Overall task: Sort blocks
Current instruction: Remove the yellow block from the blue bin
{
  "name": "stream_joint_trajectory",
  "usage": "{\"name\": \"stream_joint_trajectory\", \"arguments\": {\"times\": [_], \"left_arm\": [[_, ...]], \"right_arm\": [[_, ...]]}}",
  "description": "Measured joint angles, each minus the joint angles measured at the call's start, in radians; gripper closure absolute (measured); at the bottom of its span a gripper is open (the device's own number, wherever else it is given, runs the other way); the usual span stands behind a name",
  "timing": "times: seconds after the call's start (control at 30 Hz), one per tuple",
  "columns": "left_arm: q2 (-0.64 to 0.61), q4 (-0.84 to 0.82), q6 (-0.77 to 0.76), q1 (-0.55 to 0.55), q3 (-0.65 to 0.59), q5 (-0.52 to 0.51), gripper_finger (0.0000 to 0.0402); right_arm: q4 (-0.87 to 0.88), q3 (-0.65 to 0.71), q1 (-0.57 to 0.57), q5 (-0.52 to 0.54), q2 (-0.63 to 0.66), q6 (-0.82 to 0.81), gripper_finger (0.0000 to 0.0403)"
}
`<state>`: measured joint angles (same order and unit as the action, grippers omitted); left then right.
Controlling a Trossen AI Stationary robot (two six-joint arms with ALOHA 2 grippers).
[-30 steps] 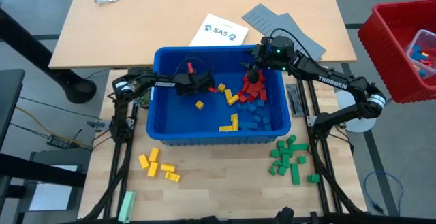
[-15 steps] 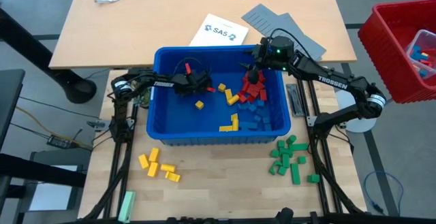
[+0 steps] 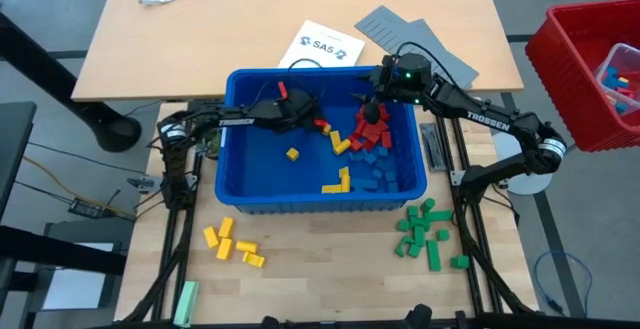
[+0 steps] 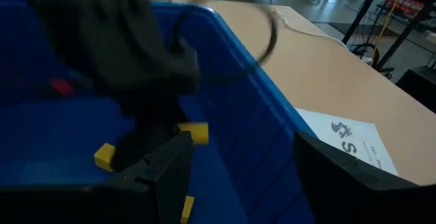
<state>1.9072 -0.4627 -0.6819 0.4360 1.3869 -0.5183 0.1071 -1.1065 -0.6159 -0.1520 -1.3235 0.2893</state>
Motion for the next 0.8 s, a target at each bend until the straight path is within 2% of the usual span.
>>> {"name": "stream_joint_trajectory", "arguments": {"times": [0.33, 0.47, 0.63, 0.8], "left_arm": [[-0.18, -0.259, 0.238, -0.14, 0.292, -0.127, 0.0266], [-0.27, -0.391, 0.253, -0.202, 0.376, -0.173, 0.0266], [-0.388, -0.588, 0.14, -0.277, 0.413, -0.208, 0.0265], [-0.491, -0.812, -0.081, -0.36, 0.413, -0.173, 0.0265]], "right_arm": [[0.006, 0.0, -0.001, 0.001, 0.0, 0.001, 0.0165], [0.01, 0.0, -0.001, 0.001, 0.0, 0.001, 0.0165], [0.01, 0.0, -0.001, 0.001, 0.0, 0.001, 0.0165], [0.009, 0.0, -0.001, 0.001, 0.0, 0.001, 0.0165]]}}
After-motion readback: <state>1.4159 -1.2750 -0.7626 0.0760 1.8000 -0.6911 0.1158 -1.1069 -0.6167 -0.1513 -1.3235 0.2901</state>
